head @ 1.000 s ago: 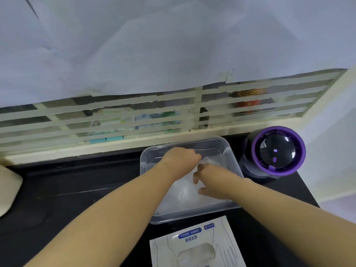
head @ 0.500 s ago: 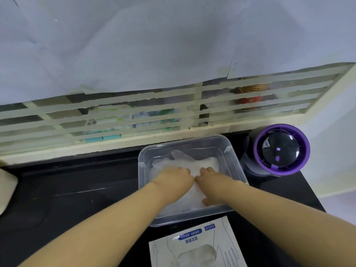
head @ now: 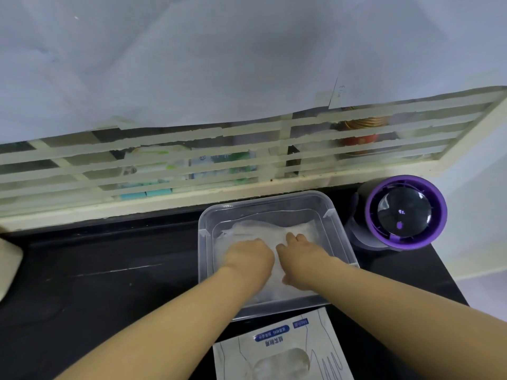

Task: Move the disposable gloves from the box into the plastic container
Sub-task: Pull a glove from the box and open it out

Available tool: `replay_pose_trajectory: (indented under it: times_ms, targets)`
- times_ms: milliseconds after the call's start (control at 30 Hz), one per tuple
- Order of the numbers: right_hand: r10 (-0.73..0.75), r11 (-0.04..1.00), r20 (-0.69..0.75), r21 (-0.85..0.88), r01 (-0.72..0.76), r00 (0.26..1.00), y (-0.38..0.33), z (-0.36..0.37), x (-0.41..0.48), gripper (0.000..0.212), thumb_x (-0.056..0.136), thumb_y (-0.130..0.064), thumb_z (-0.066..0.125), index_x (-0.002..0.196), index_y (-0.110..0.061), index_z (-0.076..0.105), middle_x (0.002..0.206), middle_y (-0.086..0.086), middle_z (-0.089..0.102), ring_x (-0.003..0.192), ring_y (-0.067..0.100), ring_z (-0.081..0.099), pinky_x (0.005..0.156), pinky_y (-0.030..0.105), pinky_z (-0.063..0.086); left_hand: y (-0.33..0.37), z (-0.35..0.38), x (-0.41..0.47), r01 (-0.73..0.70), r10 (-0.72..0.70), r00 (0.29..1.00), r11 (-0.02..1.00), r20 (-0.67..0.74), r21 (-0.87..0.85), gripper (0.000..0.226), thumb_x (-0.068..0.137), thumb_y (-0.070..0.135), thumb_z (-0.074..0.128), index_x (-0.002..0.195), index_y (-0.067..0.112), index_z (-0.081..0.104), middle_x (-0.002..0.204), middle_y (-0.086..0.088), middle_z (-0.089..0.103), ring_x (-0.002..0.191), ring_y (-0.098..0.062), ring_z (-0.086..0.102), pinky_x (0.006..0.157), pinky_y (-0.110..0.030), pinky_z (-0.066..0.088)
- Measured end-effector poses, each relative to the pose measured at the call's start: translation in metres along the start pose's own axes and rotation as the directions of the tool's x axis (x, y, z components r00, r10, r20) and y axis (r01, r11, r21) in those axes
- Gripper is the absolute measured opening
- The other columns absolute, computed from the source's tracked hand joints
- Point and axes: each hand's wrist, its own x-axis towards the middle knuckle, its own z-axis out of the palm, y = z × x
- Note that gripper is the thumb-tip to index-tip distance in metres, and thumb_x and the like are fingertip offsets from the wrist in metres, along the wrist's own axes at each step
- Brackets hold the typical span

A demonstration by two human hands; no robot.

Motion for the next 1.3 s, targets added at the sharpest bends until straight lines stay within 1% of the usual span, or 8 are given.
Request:
replay_pose_trajectory:
  times_ms: [167,300,633,767,833,933,1067,1300]
  targets:
    - [-0.075,0.995,0.078,0.078,0.069,0.994,0.008,0.008,0.005,0.099,0.087,-0.033,0.067,0.153,-0.018,-0.005,0.161,0.005,-0.011,0.147,0.031,0.002,0.115,0.049,0.026,0.007,0.001,0.008,0.016,-0.022,0.997,0.997,0.076,0.076,0.078,0.094,0.054,0.051,0.148,0.002,0.030,0.158,-0.018,0.008,0.141,-0.032,0.024,0.111,-0.041,0.028]
    - [-0.038,0.997,0.141,0.069,0.029,0.989,0.013,0.013,0.012,0.111,0.087,-0.038,0.066,0.148,-0.017,-0.024,0.157,0.005,-0.028,0.146,0.029,-0.017,0.118,0.053,0.014,0.006,0.016,0.019,0.138,-0.139,0.965,0.990,0.221,0.022,0.090,0.096,0.048,0.054,0.154,0.005,0.000,0.160,-0.017,-0.017,0.147,-0.034,0.011,0.114,-0.042,0.025]
    - [-0.005,0.999,0.118,0.045,0.000,0.993,0.013,0.026,0.019,0.106,0.086,-0.051,0.059,0.150,-0.021,-0.020,0.157,0.004,-0.028,0.146,0.030,-0.018,0.116,0.057,0.014,-0.004,0.012,0.002,0.116,-0.109,0.954,0.993,0.280,-0.007,0.087,0.094,0.047,0.055,0.153,0.003,0.009,0.160,-0.018,0.010,0.143,-0.032,0.025,0.109,-0.039,0.033]
    - [-0.079,0.988,-0.102,0.127,0.092,0.992,0.016,0.006,-0.017,0.079,0.089,-0.043,0.061,0.151,-0.019,0.020,0.157,0.005,0.021,0.142,0.026,0.023,0.112,0.043,0.030,-0.011,-0.014,-0.031,-0.030,0.045,0.989,0.994,0.138,-0.109,0.056,0.096,0.048,0.051,0.138,0.011,0.050,0.146,-0.010,0.042,0.127,-0.027,0.045,0.103,-0.034,0.037]
    - [-0.132,0.976,-0.344,0.121,0.183,0.930,0.016,-0.008,-0.041,0.053,0.092,-0.038,0.058,0.140,-0.022,0.043,0.141,0.000,0.047,0.124,0.017,0.047,0.102,0.035,0.041,-0.015,-0.020,-0.054,-0.124,0.117,0.992,0.972,-0.045,-0.201,0.041,0.099,0.041,0.048,0.131,0.017,0.058,0.141,-0.002,0.048,0.124,-0.021,0.049,0.104,-0.032,0.038]
    - [-0.319,0.874,-0.654,0.078,0.480,0.686,0.009,-0.016,-0.084,0.018,0.091,-0.027,0.061,0.106,-0.020,0.067,0.097,-0.007,0.067,0.080,0.004,0.054,0.075,0.026,0.051,-0.019,-0.017,-0.086,-0.263,0.173,0.935,0.924,-0.310,-0.277,0.027,0.100,0.033,0.046,0.117,0.023,0.065,0.122,0.006,0.057,0.106,-0.011,0.054,0.096,-0.032,0.044]
    - [-0.610,0.707,-0.577,-0.085,0.702,0.544,-0.007,0.024,-0.129,0.014,0.088,-0.027,0.056,0.082,-0.019,0.066,0.074,-0.007,0.061,0.063,0.010,0.055,0.054,0.026,0.048,-0.021,0.012,-0.126,-0.386,0.233,0.851,0.885,-0.471,-0.260,0.019,0.099,0.029,0.050,0.109,0.022,0.065,0.103,0.010,0.059,0.086,-0.009,0.058,0.078,-0.029,0.050]
    - [-0.521,0.836,-0.072,-0.246,0.491,0.851,-0.022,0.090,-0.107,0.027,0.095,-0.008,0.047,0.120,-0.015,0.055,0.110,0.005,0.058,0.099,0.028,0.058,0.080,0.041,0.050,-0.004,0.068,-0.148,-0.348,0.302,0.926,0.914,-0.225,-0.209,0.033,0.098,0.040,0.049,0.129,0.031,0.054,0.127,0.015,0.049,0.102,-0.004,0.052,0.088,-0.024,0.045]
